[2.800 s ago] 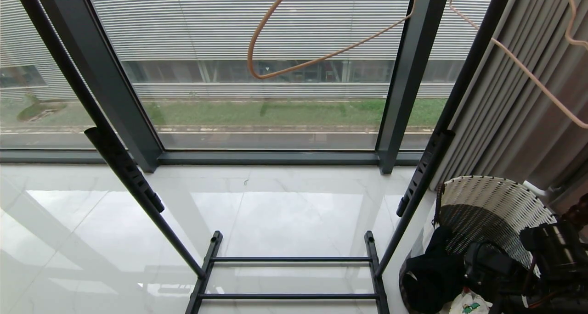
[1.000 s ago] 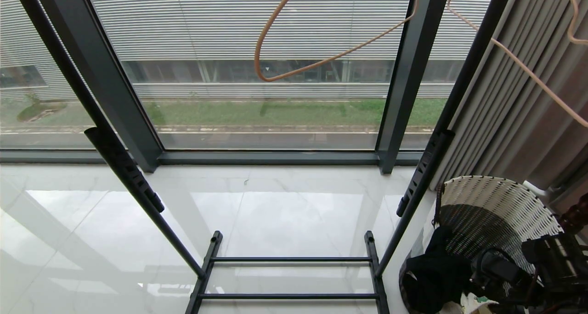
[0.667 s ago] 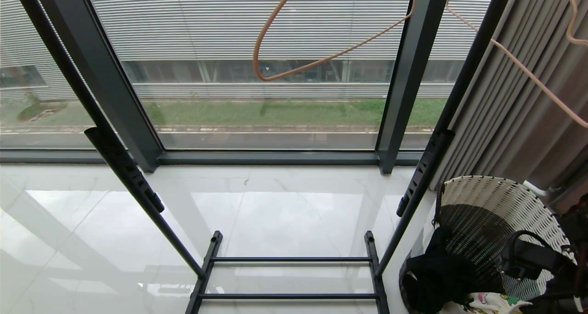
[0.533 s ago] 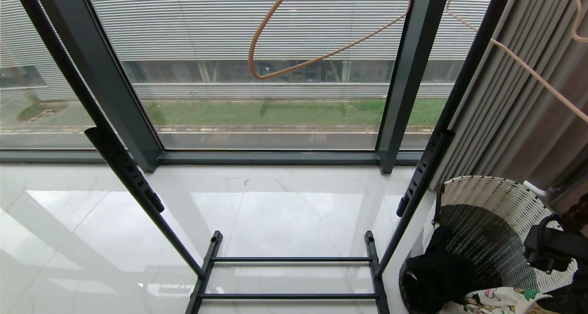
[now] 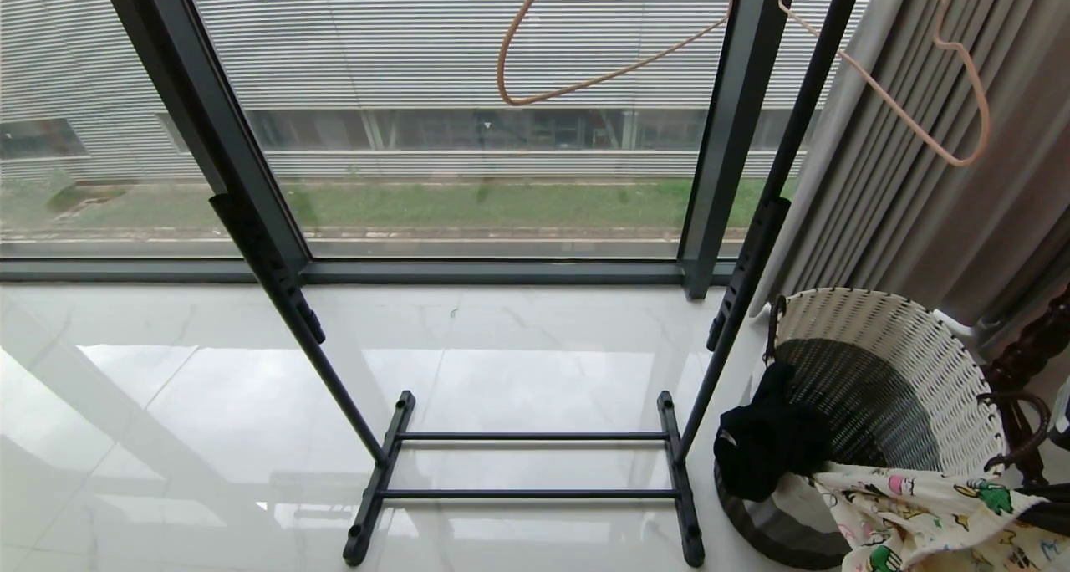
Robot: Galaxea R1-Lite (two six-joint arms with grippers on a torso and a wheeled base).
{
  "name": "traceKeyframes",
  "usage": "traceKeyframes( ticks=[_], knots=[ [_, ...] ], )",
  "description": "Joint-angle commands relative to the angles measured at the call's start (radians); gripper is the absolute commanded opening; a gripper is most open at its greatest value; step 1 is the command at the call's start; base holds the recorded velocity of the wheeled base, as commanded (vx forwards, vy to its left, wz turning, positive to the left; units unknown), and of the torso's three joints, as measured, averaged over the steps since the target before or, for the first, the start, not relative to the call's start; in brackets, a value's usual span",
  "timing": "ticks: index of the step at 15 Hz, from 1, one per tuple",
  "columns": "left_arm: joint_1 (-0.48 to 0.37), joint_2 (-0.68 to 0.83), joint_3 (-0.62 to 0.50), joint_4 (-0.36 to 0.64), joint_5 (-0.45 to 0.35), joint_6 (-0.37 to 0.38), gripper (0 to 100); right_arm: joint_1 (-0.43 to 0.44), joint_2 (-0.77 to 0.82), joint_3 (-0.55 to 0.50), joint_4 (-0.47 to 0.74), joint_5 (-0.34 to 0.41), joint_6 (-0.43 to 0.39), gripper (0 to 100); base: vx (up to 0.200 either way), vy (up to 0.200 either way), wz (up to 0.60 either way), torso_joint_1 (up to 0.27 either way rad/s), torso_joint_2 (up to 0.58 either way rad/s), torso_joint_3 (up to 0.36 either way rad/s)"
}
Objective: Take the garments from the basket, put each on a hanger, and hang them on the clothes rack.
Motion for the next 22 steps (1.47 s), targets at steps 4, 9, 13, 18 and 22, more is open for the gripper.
traceKeyframes(
  ticks=[4, 9, 13, 18, 22],
  knots=[
    [0.0, 0.0, 0.0, 0.0, 0.001, -0.002, 100, 0.063, -0.001, -0.023, -0.019, 0.0, -0.001, 0, -0.2, 0.0, 0.0, 0.005, 0.0, 0.001],
    [0.0, 0.0, 0.0, 0.0, -0.001, 0.052, 100, 0.19, 0.085, -0.141, -0.023, 0.0, 0.002, 0, -0.08, 0.0, 0.0, 0.0, 0.0, 0.0],
    [0.0, 0.0, 0.0, -0.002, -0.005, 0.052, 100, 0.259, 0.196, -0.236, -0.027, 0.002, 0.008, 0, 0.0, 0.0, 0.0, 0.0, 0.0, 0.0],
    [-0.029, 0.512, -0.462, -0.023, -0.24, -0.158, 100, 0.338, 0.239, -0.295, -0.043, 0.002, 0.009, 0, 0.0, 0.0, 0.0, 0.0, 0.0, 0.0],
    [-0.13, 0.836, -0.543, -0.264, -0.238, -0.216, 100, 0.393, 0.292, -0.337, -0.133, -0.001, 0.008, 0, 0.0, 0.0, 0.0, 0.0, 0.0, 0.0]
  ],
)
